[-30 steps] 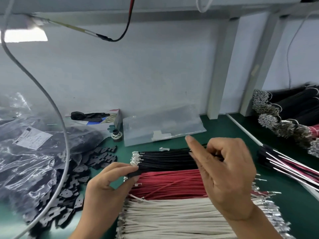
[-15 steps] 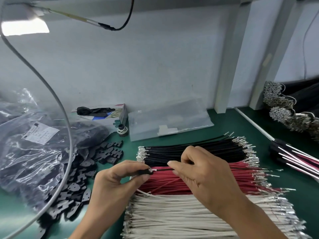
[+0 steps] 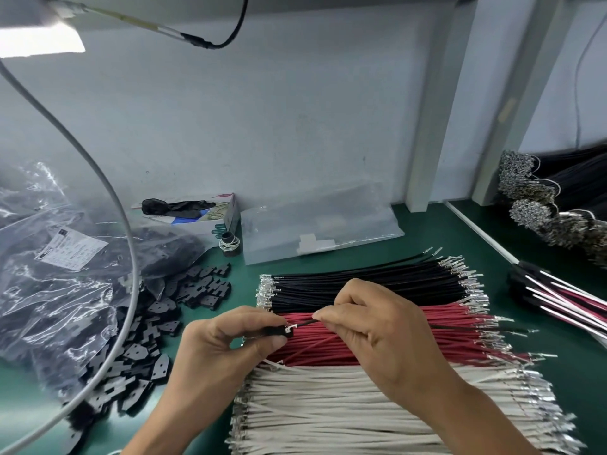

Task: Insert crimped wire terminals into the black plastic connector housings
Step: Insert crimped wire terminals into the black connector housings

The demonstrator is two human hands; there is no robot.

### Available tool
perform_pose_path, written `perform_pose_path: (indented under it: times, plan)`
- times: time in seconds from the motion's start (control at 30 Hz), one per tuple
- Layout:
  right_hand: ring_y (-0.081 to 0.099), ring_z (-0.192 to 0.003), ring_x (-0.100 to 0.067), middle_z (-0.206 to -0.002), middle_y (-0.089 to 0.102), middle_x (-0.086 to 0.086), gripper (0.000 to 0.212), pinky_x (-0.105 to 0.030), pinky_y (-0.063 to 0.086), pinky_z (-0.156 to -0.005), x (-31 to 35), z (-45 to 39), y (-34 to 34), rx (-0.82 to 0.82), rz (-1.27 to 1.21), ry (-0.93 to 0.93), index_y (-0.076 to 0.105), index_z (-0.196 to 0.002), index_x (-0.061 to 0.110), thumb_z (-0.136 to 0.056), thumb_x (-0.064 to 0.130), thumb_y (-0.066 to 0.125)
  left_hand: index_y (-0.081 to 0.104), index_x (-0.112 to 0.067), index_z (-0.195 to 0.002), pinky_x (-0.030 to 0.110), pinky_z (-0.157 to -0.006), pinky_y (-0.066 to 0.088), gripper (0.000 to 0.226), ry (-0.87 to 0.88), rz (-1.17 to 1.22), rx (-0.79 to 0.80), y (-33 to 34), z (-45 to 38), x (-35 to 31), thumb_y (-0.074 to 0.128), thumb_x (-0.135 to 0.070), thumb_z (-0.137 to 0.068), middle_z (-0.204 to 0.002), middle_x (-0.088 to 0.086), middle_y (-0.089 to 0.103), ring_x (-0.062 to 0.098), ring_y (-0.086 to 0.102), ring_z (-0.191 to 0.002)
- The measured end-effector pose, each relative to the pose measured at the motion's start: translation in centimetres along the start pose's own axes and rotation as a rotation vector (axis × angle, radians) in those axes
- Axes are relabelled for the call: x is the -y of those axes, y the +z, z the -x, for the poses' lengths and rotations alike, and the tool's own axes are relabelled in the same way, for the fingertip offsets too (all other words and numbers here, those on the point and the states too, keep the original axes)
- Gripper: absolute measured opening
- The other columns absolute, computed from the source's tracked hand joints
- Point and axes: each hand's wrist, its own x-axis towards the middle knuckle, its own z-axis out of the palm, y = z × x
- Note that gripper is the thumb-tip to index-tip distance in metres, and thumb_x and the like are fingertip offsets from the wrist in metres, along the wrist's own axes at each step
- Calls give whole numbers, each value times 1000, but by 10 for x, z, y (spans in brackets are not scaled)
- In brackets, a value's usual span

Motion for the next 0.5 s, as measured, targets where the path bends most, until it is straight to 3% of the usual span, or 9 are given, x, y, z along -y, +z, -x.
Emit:
perform_pose_path:
  times: [0.17, 0.33, 0.5]
  plan:
    - [51, -71, 2, -83, 57, 17, 16, -17, 43, -62, 1, 2, 2, 31, -57, 85, 78, -102, 28, -94, 28, 64, 85, -16, -89, 25, -76, 61, 24, -62, 80, -26, 2, 1, -2, 88, -10, -66, -89, 12, 80, 27, 77, -82]
    - [53, -70, -10, -79, 56, 11, 12, -30, 47, -48, 10, 1, 5, -18, 114, -18, 77, -97, 21, -95, 22, 64, 85, -26, -87, 19, -75, 58, 26, 59, -105, -53, 0, 0, -5, 86, -7, -70, -86, 4, 80, 18, 74, -79]
    - [53, -74, -2, -82, 58, 15, 15, -23, 48, -59, 8, 3, 7, 19, -2, 72, 78, -97, 24, -94, 26, 63, 84, -34, -89, 22, -77, 58, 24, 113, -261, -23, -1, 1, -7, 85, -19, -71, -92, -4, 80, 17, 76, -82]
